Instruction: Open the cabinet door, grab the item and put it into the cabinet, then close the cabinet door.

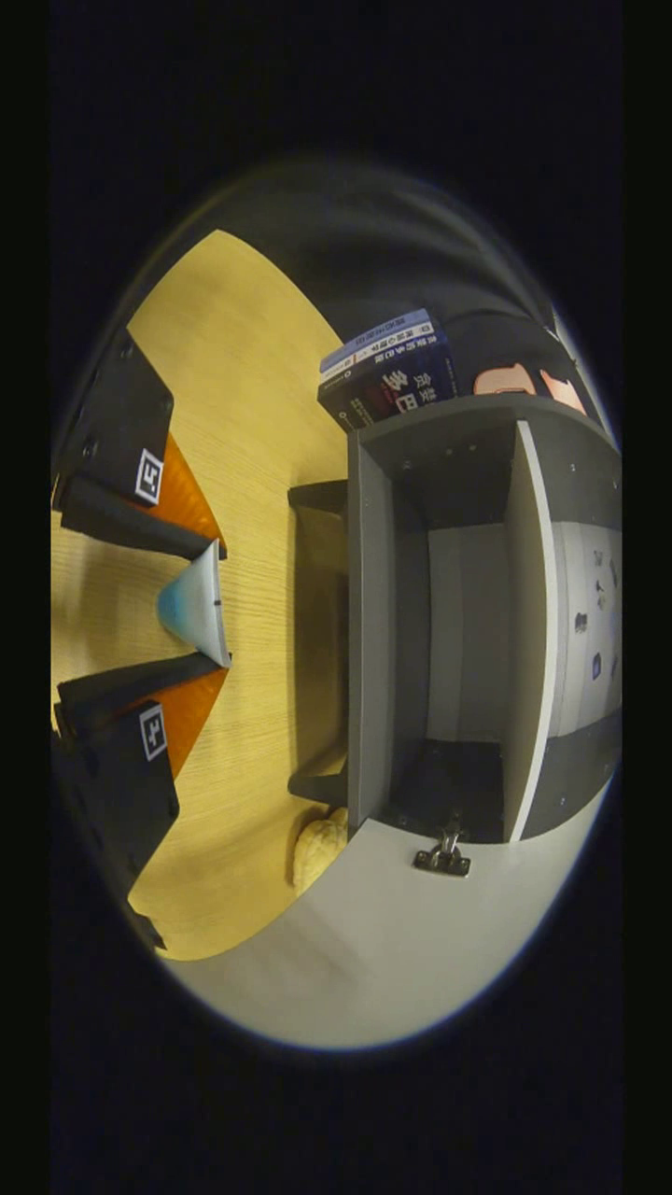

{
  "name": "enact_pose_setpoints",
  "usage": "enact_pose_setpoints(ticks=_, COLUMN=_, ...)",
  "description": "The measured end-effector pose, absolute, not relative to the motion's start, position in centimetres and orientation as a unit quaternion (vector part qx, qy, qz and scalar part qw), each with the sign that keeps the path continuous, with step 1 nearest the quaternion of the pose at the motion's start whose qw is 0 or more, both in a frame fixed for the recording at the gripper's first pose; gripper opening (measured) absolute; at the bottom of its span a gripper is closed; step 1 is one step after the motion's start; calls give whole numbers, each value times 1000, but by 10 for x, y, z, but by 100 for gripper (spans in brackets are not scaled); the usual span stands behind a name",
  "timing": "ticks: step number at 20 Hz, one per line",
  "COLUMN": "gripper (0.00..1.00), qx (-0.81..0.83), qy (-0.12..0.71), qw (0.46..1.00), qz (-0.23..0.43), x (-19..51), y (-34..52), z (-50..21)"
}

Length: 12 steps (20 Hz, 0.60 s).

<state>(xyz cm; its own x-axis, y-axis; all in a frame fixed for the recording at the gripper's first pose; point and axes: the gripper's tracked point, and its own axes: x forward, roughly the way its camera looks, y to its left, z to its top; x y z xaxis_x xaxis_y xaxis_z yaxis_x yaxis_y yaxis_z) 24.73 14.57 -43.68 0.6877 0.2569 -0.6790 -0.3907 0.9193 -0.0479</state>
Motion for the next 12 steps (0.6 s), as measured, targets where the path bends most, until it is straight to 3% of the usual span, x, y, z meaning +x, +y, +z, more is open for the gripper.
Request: enact_pose_setpoints(ticks=12, gripper=64, qx=-35, qy=321, qw=933, qz=158, x=274, y=171, z=-283)
